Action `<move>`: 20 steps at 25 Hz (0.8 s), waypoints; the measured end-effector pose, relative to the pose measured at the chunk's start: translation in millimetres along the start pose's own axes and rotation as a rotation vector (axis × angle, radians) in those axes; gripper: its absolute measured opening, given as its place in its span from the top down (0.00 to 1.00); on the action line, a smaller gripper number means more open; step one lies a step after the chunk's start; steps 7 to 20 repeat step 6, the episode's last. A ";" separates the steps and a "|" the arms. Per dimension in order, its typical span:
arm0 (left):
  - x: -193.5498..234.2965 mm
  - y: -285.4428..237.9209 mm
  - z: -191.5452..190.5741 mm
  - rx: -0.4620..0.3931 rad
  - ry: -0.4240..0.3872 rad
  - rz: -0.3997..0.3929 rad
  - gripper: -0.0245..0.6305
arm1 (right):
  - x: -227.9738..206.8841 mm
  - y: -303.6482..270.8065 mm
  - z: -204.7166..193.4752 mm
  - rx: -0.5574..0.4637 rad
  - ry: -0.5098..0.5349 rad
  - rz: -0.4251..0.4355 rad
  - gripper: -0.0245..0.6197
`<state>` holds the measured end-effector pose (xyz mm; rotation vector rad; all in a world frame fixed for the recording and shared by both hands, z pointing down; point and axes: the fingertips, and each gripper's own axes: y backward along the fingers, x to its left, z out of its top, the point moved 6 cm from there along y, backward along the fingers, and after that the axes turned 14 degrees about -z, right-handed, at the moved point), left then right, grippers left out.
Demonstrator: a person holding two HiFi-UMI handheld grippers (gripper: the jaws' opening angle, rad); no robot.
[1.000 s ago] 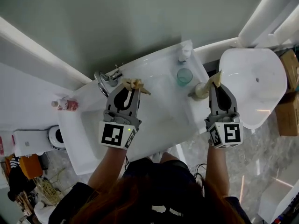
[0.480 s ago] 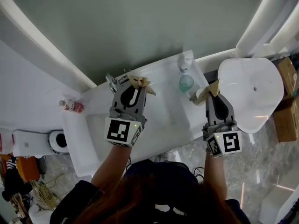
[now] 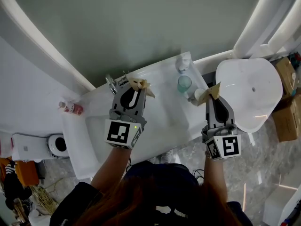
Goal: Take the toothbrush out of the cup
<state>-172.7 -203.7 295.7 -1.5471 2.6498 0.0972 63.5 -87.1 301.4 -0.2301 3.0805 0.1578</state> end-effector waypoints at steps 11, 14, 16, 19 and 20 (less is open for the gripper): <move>-7.8 -3.3 4.1 -0.001 -0.001 -0.011 0.88 | -5.1 7.1 4.3 -0.010 -0.017 -0.011 0.89; -7.8 -3.3 4.1 -0.001 -0.001 -0.011 0.88 | -5.1 7.1 4.3 -0.010 -0.017 -0.011 0.89; -7.8 -3.3 4.1 -0.001 -0.001 -0.011 0.88 | -5.1 7.1 4.3 -0.010 -0.017 -0.011 0.89; -7.8 -3.3 4.1 -0.001 -0.001 -0.011 0.88 | -5.1 7.1 4.3 -0.010 -0.017 -0.011 0.89; -7.8 -3.3 4.1 -0.001 -0.001 -0.011 0.88 | -5.1 7.1 4.3 -0.010 -0.017 -0.011 0.89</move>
